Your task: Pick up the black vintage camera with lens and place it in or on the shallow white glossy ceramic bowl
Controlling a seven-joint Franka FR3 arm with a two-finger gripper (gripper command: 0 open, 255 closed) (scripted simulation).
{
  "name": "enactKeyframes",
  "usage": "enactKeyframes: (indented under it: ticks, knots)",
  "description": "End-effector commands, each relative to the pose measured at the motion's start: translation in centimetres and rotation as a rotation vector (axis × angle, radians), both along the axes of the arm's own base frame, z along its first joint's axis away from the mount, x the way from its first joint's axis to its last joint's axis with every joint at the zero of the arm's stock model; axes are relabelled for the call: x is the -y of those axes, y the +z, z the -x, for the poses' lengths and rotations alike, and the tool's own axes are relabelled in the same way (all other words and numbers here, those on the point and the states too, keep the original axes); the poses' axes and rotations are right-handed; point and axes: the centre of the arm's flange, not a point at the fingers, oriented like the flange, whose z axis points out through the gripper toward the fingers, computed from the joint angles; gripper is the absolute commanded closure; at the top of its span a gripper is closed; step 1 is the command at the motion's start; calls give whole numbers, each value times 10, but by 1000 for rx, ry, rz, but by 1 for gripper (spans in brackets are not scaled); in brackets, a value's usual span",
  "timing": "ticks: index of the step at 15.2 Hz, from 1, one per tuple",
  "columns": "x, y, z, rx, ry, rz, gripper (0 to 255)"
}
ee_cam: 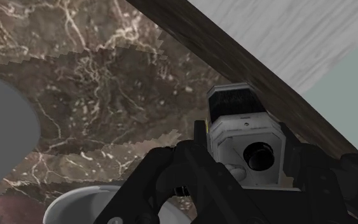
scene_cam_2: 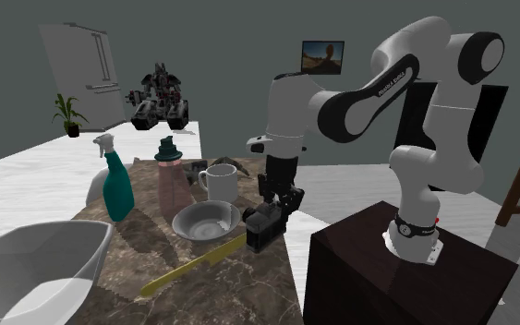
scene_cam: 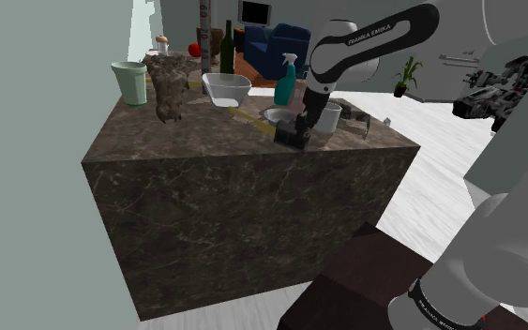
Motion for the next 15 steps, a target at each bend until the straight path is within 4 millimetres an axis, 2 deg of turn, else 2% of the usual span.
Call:
enactKeyframes:
  ticks: [1,4,15]
  knots:
    - [0,0,0,-1,0,0,255]
    - [0,0,0,0,0,0,255]
    - [0,58,0,0,0,0,255]
